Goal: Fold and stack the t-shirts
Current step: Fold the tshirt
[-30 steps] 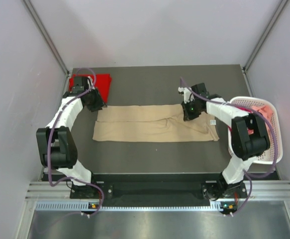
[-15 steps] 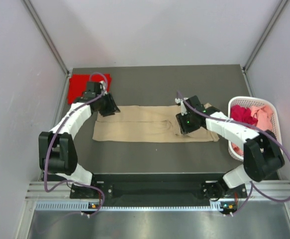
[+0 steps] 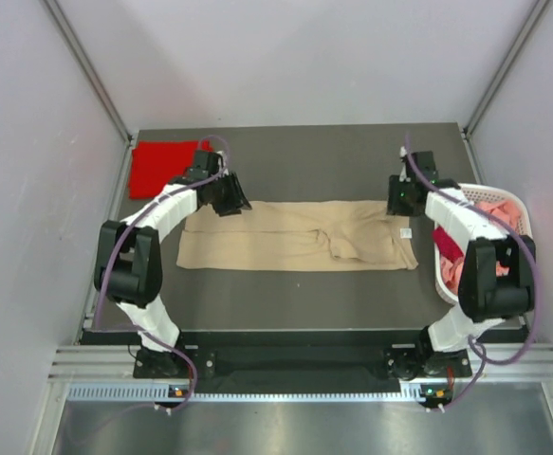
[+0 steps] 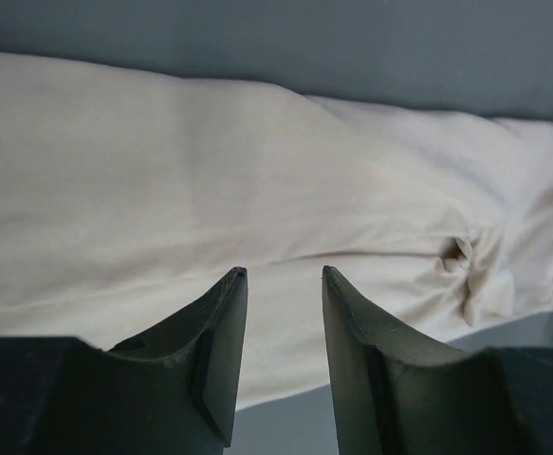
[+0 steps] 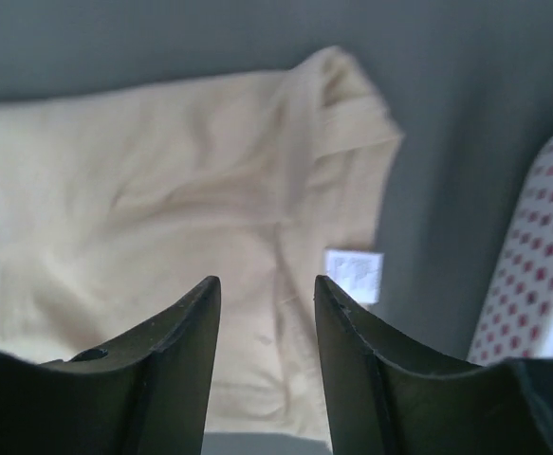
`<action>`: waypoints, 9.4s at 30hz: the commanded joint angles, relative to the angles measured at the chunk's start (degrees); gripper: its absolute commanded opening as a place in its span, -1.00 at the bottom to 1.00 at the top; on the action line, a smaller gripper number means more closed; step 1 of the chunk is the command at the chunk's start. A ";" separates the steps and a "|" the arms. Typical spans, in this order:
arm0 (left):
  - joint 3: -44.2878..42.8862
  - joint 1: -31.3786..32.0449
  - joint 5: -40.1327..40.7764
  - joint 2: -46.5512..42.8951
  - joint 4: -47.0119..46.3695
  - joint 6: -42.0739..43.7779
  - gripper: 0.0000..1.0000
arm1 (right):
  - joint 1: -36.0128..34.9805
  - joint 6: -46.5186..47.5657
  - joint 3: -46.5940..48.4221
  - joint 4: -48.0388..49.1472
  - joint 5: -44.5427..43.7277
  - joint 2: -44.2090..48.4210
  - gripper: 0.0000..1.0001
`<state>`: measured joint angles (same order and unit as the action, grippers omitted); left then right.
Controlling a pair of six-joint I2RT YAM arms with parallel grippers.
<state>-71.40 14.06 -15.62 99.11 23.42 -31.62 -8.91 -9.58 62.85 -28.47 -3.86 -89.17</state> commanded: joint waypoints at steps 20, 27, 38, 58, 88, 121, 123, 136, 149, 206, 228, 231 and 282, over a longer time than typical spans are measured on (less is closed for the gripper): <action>-10.87 -7.56 11.22 18.92 -1.53 2.52 -0.15 | 13.39 -2.11 14.41 15.88 11.15 -21.05 -1.00; -11.83 -7.91 13.95 21.82 -0.74 3.23 -0.14 | 14.44 -0.17 16.25 18.10 15.72 -22.45 -0.83; -13.42 -4.06 10.79 9.54 3.03 4.63 -0.10 | 14.18 -3.15 18.63 2.91 11.33 -14.38 -0.14; -2.96 28.56 -2.49 8.81 -16.73 -10.92 -0.14 | 7.24 -10.10 -17.49 0.95 13.00 13.05 -0.56; -7.88 30.23 -3.02 19.72 -19.20 -12.07 -0.21 | 5.39 -10.45 -22.16 6.32 5.97 9.54 -0.46; -13.42 29.79 0.50 20.07 -2.77 -10.04 -1.00 | 5.22 -11.77 -27.25 3.24 11.15 19.29 -1.00; -14.12 29.88 0.06 20.33 -2.68 -9.78 -0.86 | 5.22 -12.21 -27.61 3.51 10.80 19.64 -0.98; -18.52 20.75 1.03 13.66 4.00 -4.34 -0.27 | 6.36 -7.57 -5.39 3.07 9.12 9.64 -0.44; -17.64 0.27 4.80 20.50 3.47 1.20 -0.25 | 13.12 -1.23 17.30 5.79 13.52 -19.44 -0.98; -17.02 -6.33 10.52 27.28 4.71 0.77 -0.22 | 14.71 -6.06 14.15 17.38 14.49 -23.69 -0.89; -16.41 -7.21 10.26 27.45 4.44 0.50 -0.21 | 16.37 -7.03 10.46 22.84 17.04 -23.07 -0.65; -16.49 -7.30 10.69 27.45 4.62 0.68 -0.21 | 17.60 -8.78 9.31 24.95 19.41 -23.25 -0.90; -1.90 -12.22 16.23 4.62 8.22 2.26 -0.16 | 2.84 -18.37 -4.06 10.28 -9.06 -11.11 -0.68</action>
<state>-74.06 2.48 -1.26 108.97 30.41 -29.67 -5.63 -29.56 56.71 -20.16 -8.05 -97.62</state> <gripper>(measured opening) 0.416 0.162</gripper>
